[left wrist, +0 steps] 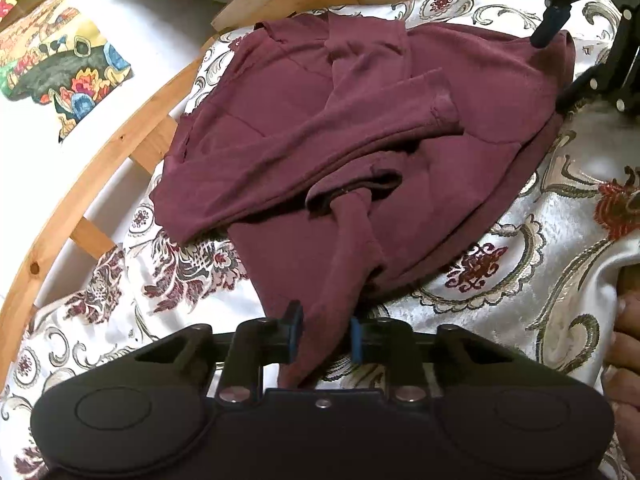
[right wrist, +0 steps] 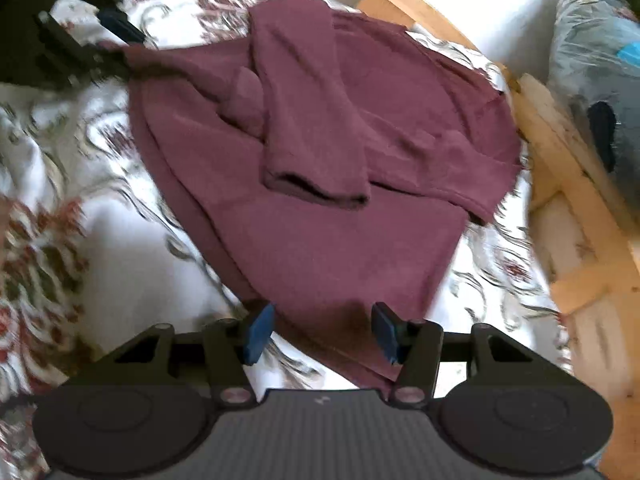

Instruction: Fold small clothes

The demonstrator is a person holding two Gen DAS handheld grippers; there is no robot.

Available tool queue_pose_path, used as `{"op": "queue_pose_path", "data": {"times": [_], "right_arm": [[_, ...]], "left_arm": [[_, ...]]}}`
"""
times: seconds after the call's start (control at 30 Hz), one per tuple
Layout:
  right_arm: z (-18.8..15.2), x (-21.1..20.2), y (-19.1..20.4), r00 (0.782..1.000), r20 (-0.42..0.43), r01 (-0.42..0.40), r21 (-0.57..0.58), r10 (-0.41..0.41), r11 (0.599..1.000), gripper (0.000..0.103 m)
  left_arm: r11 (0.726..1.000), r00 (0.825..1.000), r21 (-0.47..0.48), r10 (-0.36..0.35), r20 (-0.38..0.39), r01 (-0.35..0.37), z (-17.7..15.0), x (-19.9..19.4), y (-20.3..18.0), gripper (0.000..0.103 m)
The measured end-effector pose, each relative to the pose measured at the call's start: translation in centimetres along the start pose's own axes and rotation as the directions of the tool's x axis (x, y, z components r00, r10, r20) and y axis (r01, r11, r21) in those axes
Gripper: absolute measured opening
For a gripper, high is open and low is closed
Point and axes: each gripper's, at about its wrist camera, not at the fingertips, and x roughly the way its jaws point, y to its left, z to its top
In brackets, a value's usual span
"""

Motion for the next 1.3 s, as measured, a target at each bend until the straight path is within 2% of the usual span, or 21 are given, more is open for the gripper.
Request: {"op": "queue_pose_path", "data": {"times": [0.03,0.1,0.23,0.27,0.3,0.6,0.77,0.87,0.97,1.1,1.2,1.23,1.27,1.3], "right_arm": [[-0.1,0.0,-0.2,1.000,-0.011,-0.006,0.006,0.006,1.000,0.049],[-0.3,-0.2,-0.4,1.000,-0.026,-0.004,0.005,0.004,1.000,0.036],[-0.5,-0.1,-0.6,0.999,-0.023,0.036,-0.005,-0.036,0.999,0.023],[-0.5,-0.2,-0.7,0.999,-0.019,0.038,0.005,-0.038,0.999,0.015],[-0.4,-0.3,-1.1,0.999,-0.015,0.040,0.015,-0.040,0.999,0.011],[-1.8,-3.2,-5.7,1.000,-0.019,0.020,0.232,-0.016,0.973,0.008],[-1.7,-3.6,-6.3,1.000,0.001,-0.012,0.273,0.012,0.962,0.008],[-1.6,-3.5,-6.0,1.000,0.017,-0.026,0.262,0.023,0.965,0.010],[-1.2,-3.3,-4.7,0.999,0.023,-0.030,0.195,0.026,0.980,0.012],[-0.6,-2.2,-2.9,1.000,0.012,0.010,0.098,-0.012,0.995,0.013],[-0.6,-1.2,-2.2,1.000,-0.011,0.030,0.069,-0.029,0.997,0.013],[-0.7,-1.2,-2.4,0.999,-0.013,0.033,0.078,-0.033,0.996,0.011],[-0.8,-1.4,-2.7,0.999,-0.010,0.039,0.096,-0.038,0.995,0.003],[-0.9,-1.7,-3.3,0.999,-0.008,0.046,0.123,-0.046,0.991,0.003]], "left_arm": [[1.000,1.000,-0.003,-0.001,-0.001,0.001,0.0,0.1,0.0,0.024],[1.000,1.000,-0.006,-0.003,-0.003,0.003,0.0,0.2,-0.1,0.021],[1.000,1.000,-0.017,-0.009,-0.008,0.009,0.0,0.4,0.1,0.019],[1.000,1.000,-0.020,-0.009,-0.008,0.009,0.0,0.4,0.1,0.019],[1.000,1.000,-0.023,-0.009,-0.009,0.009,0.1,0.4,0.1,0.018],[1.000,1.000,-0.018,0.012,-0.015,-0.012,-0.8,0.0,-0.5,0.006],[1.000,1.000,-0.006,0.027,-0.006,-0.027,-1.0,-0.1,-0.9,0.005],[0.999,1.000,-0.021,0.027,-0.006,-0.027,-0.9,0.0,-0.6,0.005],[0.999,0.999,-0.024,0.032,-0.005,-0.032,-0.9,-0.1,-0.6,0.005],[0.999,0.999,-0.004,0.042,-0.011,-0.042,-0.8,-0.1,-0.9,0.005],[0.999,0.999,-0.013,0.043,-0.017,-0.043,-0.7,0.0,-0.9,0.005],[0.999,0.999,-0.023,0.040,-0.019,-0.041,-0.7,0.0,-0.8,0.005],[0.999,0.999,-0.033,0.038,-0.020,-0.038,-0.7,0.0,-0.8,0.005],[0.998,0.999,-0.040,0.037,-0.022,-0.038,-0.7,0.0,-0.8,0.005]]}}
